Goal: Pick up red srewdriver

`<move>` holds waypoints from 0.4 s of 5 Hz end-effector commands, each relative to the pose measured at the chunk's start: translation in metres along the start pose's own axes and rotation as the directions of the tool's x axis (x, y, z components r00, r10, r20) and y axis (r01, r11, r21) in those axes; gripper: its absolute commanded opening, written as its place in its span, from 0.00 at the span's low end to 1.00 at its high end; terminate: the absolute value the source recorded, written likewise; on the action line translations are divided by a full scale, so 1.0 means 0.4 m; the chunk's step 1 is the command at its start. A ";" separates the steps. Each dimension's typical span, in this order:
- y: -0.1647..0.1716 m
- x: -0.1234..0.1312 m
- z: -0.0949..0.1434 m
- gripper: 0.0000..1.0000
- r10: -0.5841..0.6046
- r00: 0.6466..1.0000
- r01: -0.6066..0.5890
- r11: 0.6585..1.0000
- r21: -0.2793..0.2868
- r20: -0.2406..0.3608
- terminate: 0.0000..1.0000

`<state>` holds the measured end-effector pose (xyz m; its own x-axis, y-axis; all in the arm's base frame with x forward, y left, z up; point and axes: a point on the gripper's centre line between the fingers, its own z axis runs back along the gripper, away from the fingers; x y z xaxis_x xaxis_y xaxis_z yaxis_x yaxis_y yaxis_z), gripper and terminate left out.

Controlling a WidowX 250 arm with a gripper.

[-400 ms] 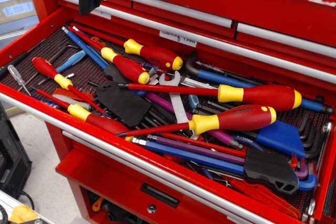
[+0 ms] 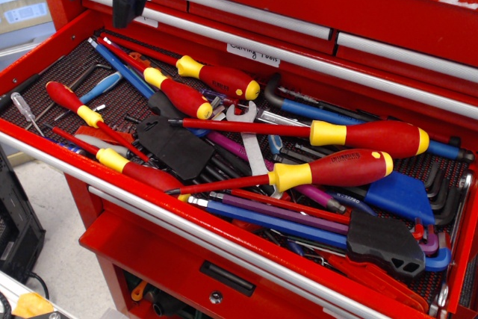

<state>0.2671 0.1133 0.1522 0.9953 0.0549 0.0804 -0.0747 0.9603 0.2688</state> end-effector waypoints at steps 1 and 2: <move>0.002 0.065 -0.028 1.00 0.285 0.958 -0.286 0.955 0.081 0.024 0.00; 0.034 0.079 -0.067 1.00 0.442 0.896 -0.440 0.896 0.059 -0.045 0.00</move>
<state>0.2945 0.1339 0.1140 0.8535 0.5111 0.1018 -0.5182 0.8114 0.2704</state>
